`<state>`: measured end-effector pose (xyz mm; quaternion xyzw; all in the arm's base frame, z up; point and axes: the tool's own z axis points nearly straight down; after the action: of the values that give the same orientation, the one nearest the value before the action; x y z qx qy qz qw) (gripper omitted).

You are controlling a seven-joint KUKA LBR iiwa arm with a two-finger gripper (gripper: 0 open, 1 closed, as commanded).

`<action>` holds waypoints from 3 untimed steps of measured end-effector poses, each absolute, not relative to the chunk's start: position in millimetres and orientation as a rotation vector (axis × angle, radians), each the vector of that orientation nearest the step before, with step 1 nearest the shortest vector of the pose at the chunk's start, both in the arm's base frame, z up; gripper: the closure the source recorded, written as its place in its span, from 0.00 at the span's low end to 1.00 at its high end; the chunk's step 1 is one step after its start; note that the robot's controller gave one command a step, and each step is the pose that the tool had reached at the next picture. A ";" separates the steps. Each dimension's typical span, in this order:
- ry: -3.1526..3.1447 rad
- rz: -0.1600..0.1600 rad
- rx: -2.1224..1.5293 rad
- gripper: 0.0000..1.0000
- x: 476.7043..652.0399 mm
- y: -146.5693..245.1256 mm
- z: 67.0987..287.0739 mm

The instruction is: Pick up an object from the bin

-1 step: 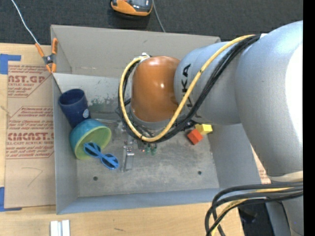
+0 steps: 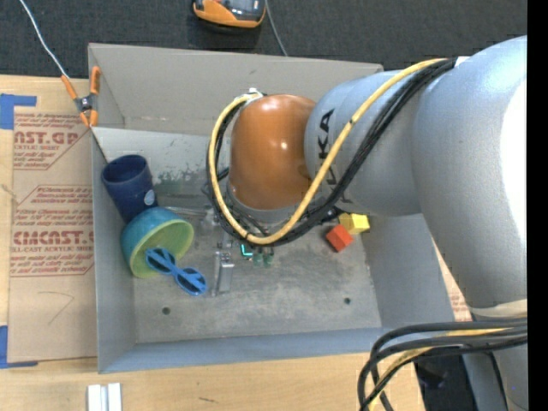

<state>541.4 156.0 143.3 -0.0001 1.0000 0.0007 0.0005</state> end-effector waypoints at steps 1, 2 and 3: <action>3.129 0.002 -0.287 0.00 575.4 214.8 97.4; 3.135 0.004 -0.235 0.00 578.1 202.7 71.1; 3.126 0.008 -0.235 1.00 580.6 204.1 75.6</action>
Offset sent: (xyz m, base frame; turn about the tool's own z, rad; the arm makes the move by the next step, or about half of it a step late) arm 0.0348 0.0577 -0.0444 -0.1802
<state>580.6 204.1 75.6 -0.0748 0.9972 0.0027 0.0032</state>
